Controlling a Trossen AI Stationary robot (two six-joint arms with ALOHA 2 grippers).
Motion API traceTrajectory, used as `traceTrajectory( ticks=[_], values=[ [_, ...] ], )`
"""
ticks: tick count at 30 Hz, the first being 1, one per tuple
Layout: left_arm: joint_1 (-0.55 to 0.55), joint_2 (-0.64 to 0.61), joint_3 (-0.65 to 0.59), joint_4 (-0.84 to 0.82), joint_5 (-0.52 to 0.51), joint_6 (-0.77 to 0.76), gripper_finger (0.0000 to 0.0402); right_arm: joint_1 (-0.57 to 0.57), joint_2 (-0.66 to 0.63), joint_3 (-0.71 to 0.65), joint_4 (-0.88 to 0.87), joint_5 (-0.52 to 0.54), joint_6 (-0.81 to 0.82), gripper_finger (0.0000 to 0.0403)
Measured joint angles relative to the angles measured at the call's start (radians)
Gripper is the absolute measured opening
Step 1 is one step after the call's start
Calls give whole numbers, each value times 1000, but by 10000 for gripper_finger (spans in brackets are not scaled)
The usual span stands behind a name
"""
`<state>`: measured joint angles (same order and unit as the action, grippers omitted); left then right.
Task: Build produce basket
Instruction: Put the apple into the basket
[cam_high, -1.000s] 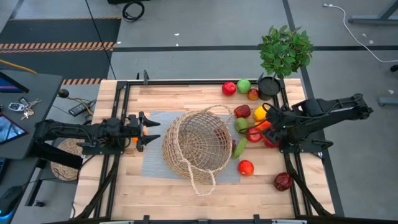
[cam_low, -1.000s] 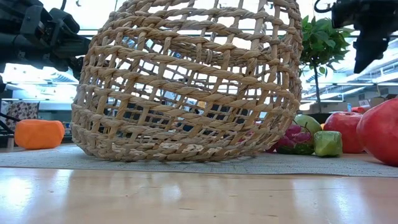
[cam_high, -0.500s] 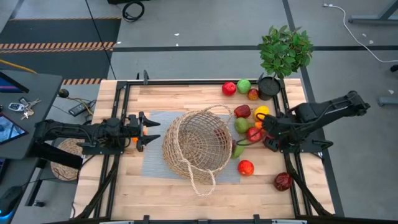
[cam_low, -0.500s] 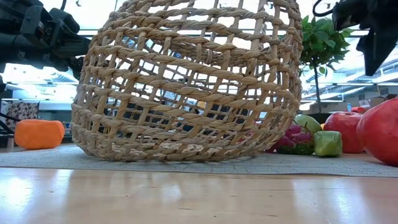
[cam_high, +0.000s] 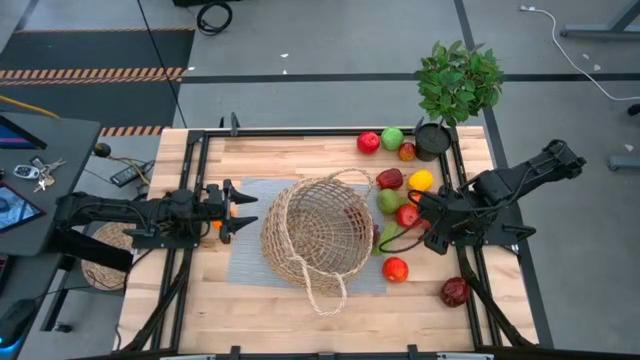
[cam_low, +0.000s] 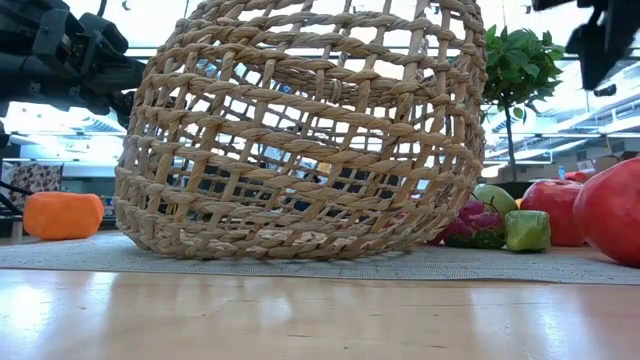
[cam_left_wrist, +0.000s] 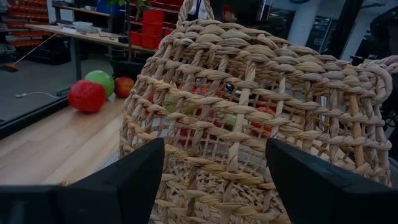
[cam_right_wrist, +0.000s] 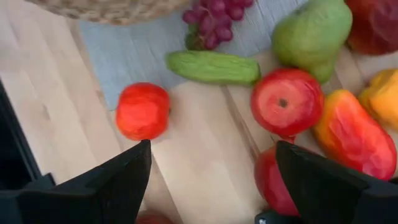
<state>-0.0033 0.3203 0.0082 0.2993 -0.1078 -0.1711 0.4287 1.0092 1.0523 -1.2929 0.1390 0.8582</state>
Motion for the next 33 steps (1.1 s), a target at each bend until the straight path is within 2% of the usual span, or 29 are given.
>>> traceTrajectory(
  ticks=[6,13,16,23,29,33],
  values=[
    [0,0,0,0,0,0,286,43,85,68,-47,7,-40,345],
    [0,0,0,0,0,0,286,79,156,71,-32,7,-109,345],
    [0,0,0,0,0,0,286,109,196,69,39,43,-120,345],
    [0,0,0,0,0,0,286,198,277,10,335,118,-131,346],
    [0,0,0,0,0,0,286,233,346,-86,479,126,-64,347],
    [0,0,0,0,0,0,286,246,398,-100,485,130,-44,350]
  ],
)
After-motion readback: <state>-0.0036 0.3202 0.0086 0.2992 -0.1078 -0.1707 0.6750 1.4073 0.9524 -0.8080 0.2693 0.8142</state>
